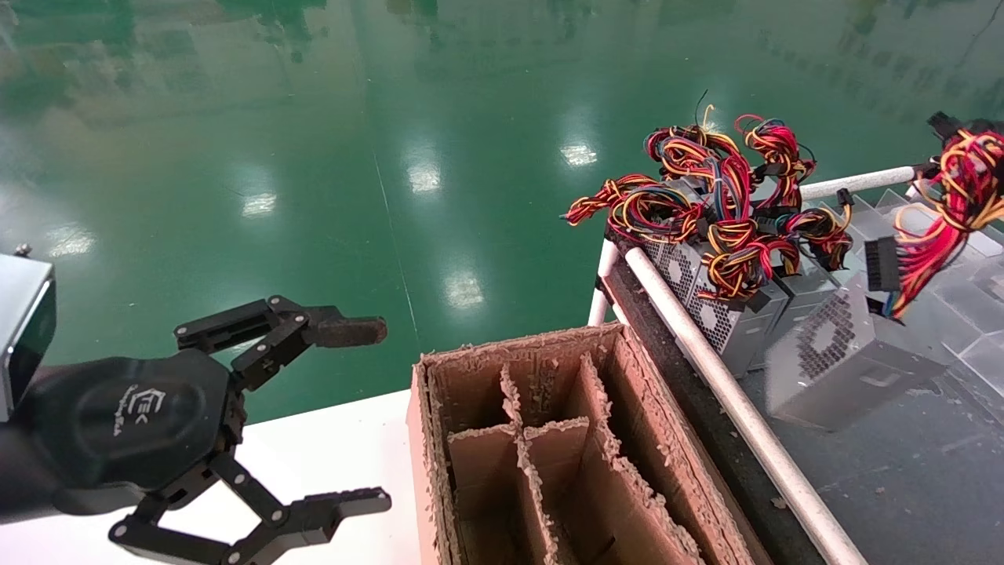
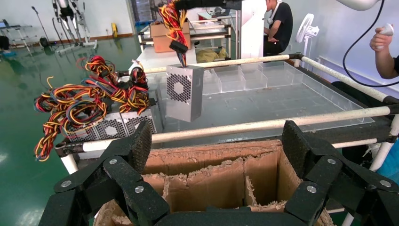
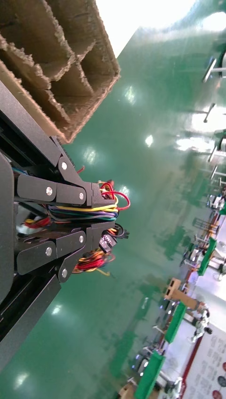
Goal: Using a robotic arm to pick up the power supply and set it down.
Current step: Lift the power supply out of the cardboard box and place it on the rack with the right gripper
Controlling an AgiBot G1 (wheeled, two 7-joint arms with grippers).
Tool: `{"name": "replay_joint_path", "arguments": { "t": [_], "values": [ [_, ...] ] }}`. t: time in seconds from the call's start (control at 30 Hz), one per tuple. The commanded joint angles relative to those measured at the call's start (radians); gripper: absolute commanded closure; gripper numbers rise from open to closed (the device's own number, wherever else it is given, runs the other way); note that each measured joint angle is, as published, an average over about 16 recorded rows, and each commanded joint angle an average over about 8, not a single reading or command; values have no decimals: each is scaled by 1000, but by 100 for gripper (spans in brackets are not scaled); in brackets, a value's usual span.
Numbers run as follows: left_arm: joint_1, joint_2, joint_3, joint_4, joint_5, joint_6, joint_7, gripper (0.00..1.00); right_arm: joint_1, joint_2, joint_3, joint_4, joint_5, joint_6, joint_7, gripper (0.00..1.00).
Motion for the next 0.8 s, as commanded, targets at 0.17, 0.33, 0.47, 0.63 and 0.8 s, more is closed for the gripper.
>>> {"name": "replay_joint_path", "arguments": {
  "t": [0.17, 0.33, 0.47, 0.63, 0.8],
  "values": [
    [0, 0, 0, 0, 0, 0, 0, 0, -41, -2, -2, -27, -5, 8, -22, 100],
    [0, 0, 0, 0, 0, 0, 0, 0, -54, -29, -22, -24, -22, 12, -22, 100],
    [0, 0, 0, 0, 0, 0, 0, 0, -46, -61, -39, -20, -35, 11, -11, 100],
    [0, 0, 1, 0, 0, 0, 0, 0, -17, -109, -59, -20, -58, 27, -6, 100],
    [0, 0, 1, 0, 0, 0, 0, 0, 28, -158, -79, -43, -87, 46, -9, 100]
  ]
}}
